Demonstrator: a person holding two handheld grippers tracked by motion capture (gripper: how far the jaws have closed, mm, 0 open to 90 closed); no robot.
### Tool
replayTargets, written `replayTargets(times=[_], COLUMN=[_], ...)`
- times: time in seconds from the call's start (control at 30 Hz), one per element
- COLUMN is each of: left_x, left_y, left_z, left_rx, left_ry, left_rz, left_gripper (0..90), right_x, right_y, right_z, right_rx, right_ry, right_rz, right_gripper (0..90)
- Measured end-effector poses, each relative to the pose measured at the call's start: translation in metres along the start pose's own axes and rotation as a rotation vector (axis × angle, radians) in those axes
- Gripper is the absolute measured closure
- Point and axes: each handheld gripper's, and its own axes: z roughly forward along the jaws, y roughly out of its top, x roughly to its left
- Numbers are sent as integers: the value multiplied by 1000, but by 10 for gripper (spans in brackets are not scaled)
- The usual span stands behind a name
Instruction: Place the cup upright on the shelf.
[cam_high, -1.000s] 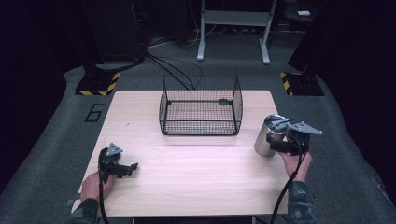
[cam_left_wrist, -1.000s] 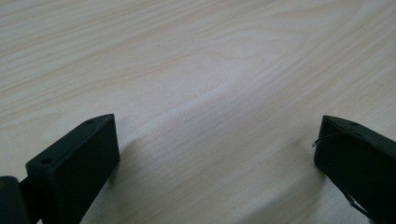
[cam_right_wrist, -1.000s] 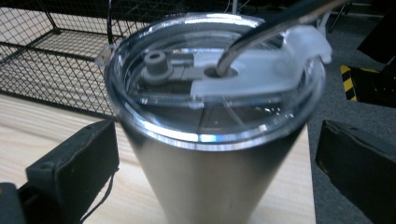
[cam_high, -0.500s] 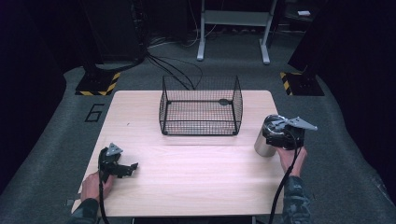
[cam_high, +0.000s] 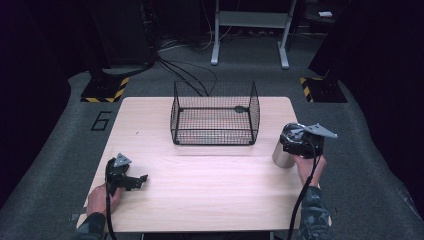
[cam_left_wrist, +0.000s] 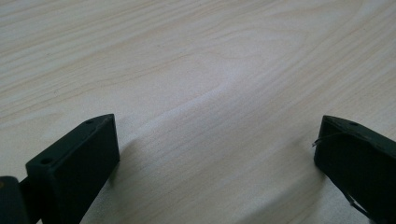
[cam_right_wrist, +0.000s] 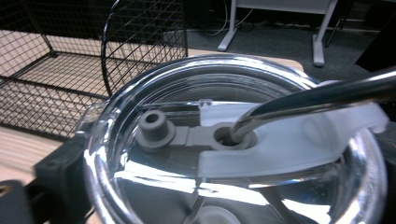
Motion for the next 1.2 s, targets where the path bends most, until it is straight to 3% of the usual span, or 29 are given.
replayTargets(times=[0.53,0.8,1.2], left_x=[0,0,0], left_y=[0,0,0], left_z=[0,0,0], left_rx=[-1,-1,-2], left_ry=[-3,-3,-3], left_rz=[-6,-6,-5], left_gripper=[0,0,0], right_x=[2,1,10], right_y=[0,3,17], right_z=[1,-3,-12], right_rx=[-2,-9,-11], right_ry=[-19,3,39], right_rz=[-4,10,-29], right_gripper=[37,38,38])
